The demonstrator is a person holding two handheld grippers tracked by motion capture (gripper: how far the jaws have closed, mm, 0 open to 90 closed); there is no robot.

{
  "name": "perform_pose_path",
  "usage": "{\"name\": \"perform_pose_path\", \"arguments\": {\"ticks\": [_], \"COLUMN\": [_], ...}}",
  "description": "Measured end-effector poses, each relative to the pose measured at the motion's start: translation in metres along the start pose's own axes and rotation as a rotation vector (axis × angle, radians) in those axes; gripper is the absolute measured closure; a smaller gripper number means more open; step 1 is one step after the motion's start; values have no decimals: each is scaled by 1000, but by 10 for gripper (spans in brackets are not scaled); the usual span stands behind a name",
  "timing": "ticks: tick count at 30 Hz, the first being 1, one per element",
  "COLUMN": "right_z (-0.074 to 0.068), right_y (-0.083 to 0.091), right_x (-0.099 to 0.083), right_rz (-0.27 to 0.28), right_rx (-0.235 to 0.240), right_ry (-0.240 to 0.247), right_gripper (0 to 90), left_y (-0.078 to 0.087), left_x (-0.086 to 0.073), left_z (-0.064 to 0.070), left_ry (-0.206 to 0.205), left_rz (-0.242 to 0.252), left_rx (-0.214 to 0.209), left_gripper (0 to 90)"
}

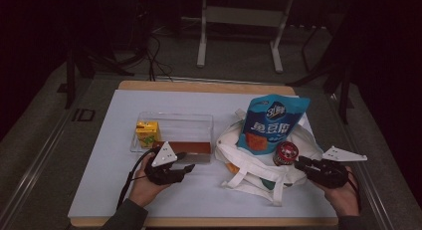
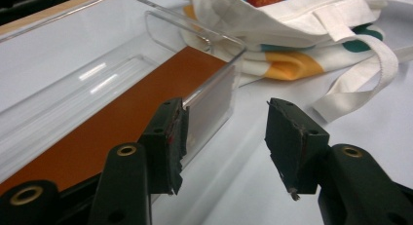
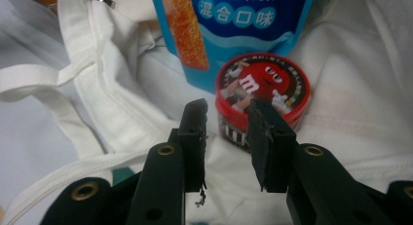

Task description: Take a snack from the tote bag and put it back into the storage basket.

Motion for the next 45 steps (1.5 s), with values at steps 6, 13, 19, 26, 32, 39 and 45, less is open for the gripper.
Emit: {"name": "perform_pose_path", "arguments": {"ticks": [6,13,19,26,32,39,45], "right_z": [2,4,7,6,8,10,12], "right_y": [-6,-10,-13,-18,-23,-28,-33], "right_x": [12,26,39,55,70,82,92], "right_rz": [-5,-4,9,12,13,18,18], "right_rx": [-9,-25,-40,-28,-19,-8,10], "right_ry": [8,3,0,-4,-23,-33,-38], "right_gripper": [659,616,610,591,504,429,419], "left_y": [-8,-20,-26,-30,-35,-39,-39], "left_x": [-5,-13,-21,-28,-31,-32,-32], "left_z": [9,14,13,13,15,17,19], "left_ry": [-18,-8,2,9,0,-14,-27], "left_rz": [6,7,3,5,-1,-12,-11], "left_rx": [-24,-52,-67,-66,-77,-77,-77], "left_gripper": [498,504,506,503,501,495,496]}}
Point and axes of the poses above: each handheld gripper's, and its own axes: y roughly backward along the jaws, x roughly out of its top, z roughly to its right, the point moved 5 cm from there along -y, roughly forward along the jaws, and after that the axes turned 14 degrees about -y, right-handed, at the moved point
